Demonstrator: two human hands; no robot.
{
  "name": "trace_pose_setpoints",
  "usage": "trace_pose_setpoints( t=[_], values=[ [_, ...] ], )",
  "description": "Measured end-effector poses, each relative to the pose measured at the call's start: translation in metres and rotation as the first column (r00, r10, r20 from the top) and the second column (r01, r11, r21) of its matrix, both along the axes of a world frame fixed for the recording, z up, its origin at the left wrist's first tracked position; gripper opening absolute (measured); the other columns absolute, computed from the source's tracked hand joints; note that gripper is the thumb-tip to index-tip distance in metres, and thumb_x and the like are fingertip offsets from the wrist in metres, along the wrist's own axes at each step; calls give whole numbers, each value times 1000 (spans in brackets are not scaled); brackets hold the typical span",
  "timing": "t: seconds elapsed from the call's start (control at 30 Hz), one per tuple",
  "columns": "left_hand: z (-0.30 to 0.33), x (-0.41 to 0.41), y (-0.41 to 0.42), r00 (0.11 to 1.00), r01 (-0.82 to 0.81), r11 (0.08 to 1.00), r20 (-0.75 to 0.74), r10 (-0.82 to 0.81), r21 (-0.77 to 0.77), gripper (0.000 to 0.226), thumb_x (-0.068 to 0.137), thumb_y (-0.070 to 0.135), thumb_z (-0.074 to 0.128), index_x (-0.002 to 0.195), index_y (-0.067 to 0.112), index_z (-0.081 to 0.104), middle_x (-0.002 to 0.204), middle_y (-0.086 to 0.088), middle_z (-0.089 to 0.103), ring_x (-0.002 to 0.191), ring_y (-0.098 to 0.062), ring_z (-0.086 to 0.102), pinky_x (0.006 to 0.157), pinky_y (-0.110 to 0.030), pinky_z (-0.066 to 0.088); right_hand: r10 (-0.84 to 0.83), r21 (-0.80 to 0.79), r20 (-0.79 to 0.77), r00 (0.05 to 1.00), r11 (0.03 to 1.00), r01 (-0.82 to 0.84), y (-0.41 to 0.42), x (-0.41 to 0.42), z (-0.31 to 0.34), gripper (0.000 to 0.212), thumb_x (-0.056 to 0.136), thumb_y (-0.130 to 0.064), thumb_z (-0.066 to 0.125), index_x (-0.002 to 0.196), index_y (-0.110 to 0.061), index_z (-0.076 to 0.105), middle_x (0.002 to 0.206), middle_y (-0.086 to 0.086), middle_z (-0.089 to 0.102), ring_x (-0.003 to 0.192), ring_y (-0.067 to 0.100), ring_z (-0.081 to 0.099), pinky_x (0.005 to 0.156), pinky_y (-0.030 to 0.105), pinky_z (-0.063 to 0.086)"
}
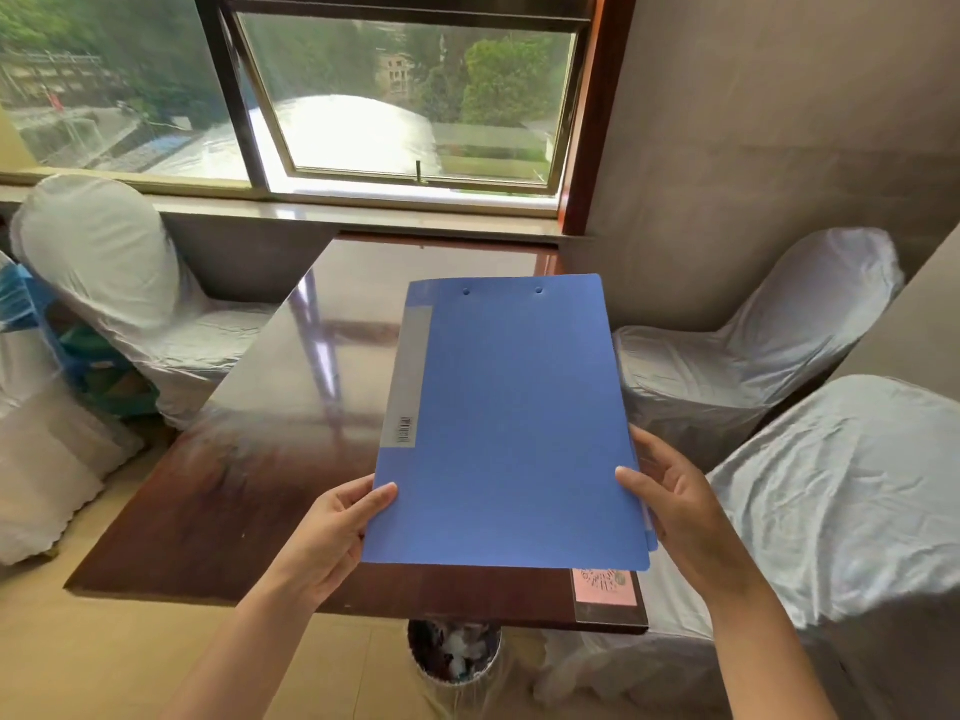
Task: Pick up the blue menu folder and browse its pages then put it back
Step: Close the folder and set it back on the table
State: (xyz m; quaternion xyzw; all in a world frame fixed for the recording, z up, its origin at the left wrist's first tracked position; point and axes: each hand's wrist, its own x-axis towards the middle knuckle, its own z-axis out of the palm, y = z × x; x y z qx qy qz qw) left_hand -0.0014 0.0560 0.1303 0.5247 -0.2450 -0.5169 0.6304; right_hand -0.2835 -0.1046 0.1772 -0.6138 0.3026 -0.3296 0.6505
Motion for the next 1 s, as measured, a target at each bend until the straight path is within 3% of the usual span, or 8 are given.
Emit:
trace_pose_setpoints(
  t=[0.13, 0.27, 0.4, 0.57, 0.67, 0.8, 0.93, 1.0],
  values=[
    [-4, 4, 1, 999, 12, 999, 43, -13, 40, 44, 68, 37, 76, 106, 15, 71, 106, -13, 74, 93, -28, 71, 65, -34, 60, -66, -69, -155, 986, 996, 56, -4, 0, -10, 35, 86, -13, 63, 117, -28, 58, 105, -10, 73, 93, 15, 70, 67, 30, 60],
    [-7, 13, -4, 993, 57, 989, 96, -70, 134, 47, 72, 41, 74, 110, 13, 69, 106, -8, 75, 95, -25, 70, 68, -32, 60, -151, -180, -262, 953, 978, 106, -11, 13, -23, 32, 86, -6, 61, 98, -35, 62, 90, -14, 71, 81, 7, 68, 58, 16, 54],
    [-29, 26, -12, 981, 87, 945, 138, -137, 316, 24, 95, 16, 48, 114, 12, 63, 102, -2, 75, 92, -17, 70, 74, -28, 57, -122, -172, -422, 898, 984, 52, -22, 29, -57, 24, 86, -6, 61, 97, -27, 55, 97, -7, 65, 89, 10, 64, 64, 13, 50],
    [-81, 32, -25, 946, 41, 884, 267, -184, 466, 26, 96, 16, 49, 119, 10, 60, 113, -9, 68, 105, -25, 63, 97, -44, 47, -141, -140, -692, 708, 988, 60, -34, 47, -116, 22, 86, -11, 60, 107, -14, 54, 108, 3, 64, 91, 17, 59, 78, 38, 54],
    [-113, 34, -32, 916, 5, 864, 345, -206, 504, 23, 95, 14, 50, 114, 14, 63, 107, -3, 70, 100, -18, 65, 91, -36, 50, -168, -198, -796, 581, 980, 12, -37, 57, -149, 25, 87, -18, 60, 110, -16, 53, 111, 2, 66, 96, 20, 60, 86, 39, 47],
    [-143, 36, -38, 871, -41, 843, 432, -232, 536, 21, 94, 10, 51, 101, 20, 69, 88, 14, 70, 80, -1, 67, 66, -14, 49, -203, -266, -883, 424, 959, -96, -41, 70, -181, 24, 87, -21, 57, 111, -18, 55, 112, 2, 67, 106, 25, 56, 99, 45, 31],
    [-158, 36, -42, 790, -95, 831, 549, -272, 548, 24, 90, 10, 55, 106, 20, 70, 94, 9, 70, 86, -6, 66, 78, -24, 51, -240, -307, -908, 342, 939, -155, -45, 75, -201, 25, 88, -23, 58, 112, -19, 55, 112, 4, 66, 108, 26, 55, 100, 47, 31],
    [-162, 34, -44, 725, -110, 830, 615, -309, 547, 24, 89, 12, 57, 107, 21, 70, 88, 14, 67, 80, 2, 61, 68, -18, 47, -283, -352, -903, 323, 919, -177, -46, 75, -208, 24, 88, -25, 57, 111, -19, 55, 112, 4, 66, 106, 26, 55, 98, 47, 33]
  ],
)
